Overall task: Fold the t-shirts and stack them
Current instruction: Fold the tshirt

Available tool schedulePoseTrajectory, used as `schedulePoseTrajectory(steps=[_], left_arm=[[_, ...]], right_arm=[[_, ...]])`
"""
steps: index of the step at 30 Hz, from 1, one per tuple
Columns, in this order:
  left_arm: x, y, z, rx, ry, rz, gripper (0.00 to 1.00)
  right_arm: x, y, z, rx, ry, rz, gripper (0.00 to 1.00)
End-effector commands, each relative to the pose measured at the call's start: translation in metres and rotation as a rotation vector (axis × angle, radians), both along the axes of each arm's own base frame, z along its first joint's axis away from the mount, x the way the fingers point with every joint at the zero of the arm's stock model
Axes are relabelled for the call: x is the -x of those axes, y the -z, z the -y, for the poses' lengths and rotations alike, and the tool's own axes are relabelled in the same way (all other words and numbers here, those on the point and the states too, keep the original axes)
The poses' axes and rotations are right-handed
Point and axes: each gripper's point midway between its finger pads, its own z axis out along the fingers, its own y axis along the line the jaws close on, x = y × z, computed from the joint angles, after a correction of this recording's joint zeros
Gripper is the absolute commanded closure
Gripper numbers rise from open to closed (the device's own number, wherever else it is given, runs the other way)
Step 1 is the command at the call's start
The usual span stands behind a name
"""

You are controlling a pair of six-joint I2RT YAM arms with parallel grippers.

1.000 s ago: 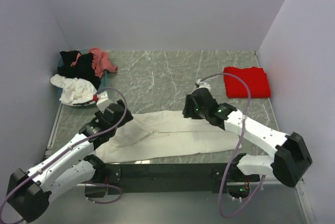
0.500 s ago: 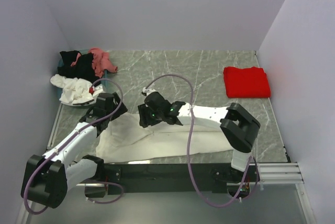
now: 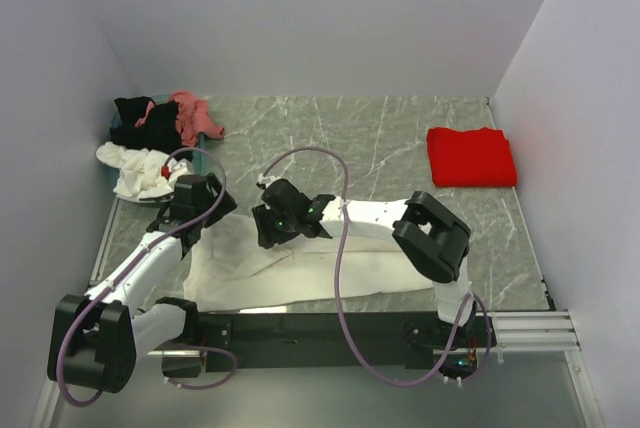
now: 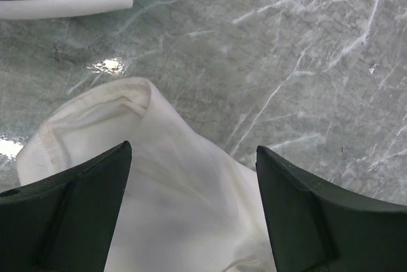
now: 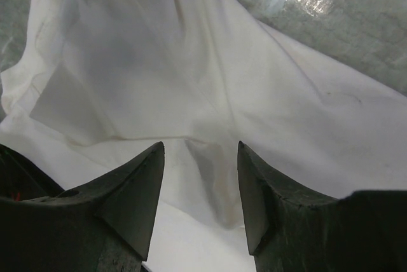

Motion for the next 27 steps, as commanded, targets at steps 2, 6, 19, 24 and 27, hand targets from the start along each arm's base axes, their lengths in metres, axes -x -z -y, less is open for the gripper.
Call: schedulePoseTrajectory(steps=[2, 6, 19, 24, 27], left_arm=[[-0.005, -0.006, 0.002, 0.005, 0.025, 0.039, 0.15], [-0.005, -0.006, 0.002, 0.005, 0.024, 0.037, 0.15], [-0.004, -0.004, -0.001, 0.0, 0.016, 0.03, 0.15], [-0.004, -0.004, -0.001, -0.001, 0.017, 0.03, 0.15], [-0.004, -0.003, -0.001, -0.001, 0.019, 0.027, 0.15]], right_arm=[[-0.001, -0.003, -0.014, -0.004, -0.031, 0.019, 0.44], [0.004, 0.004, -0.015, 0.009, -0.045, 0.016, 0.44], [0.016, -0.017, -0.009, -0.011, -0.055, 0.06, 1.0], [0.028, -0.02, 0.0, -0.015, -0.058, 0.073, 1.0], [0.034, -0.024, 0.006, -0.017, -0.061, 0.087, 1.0]])
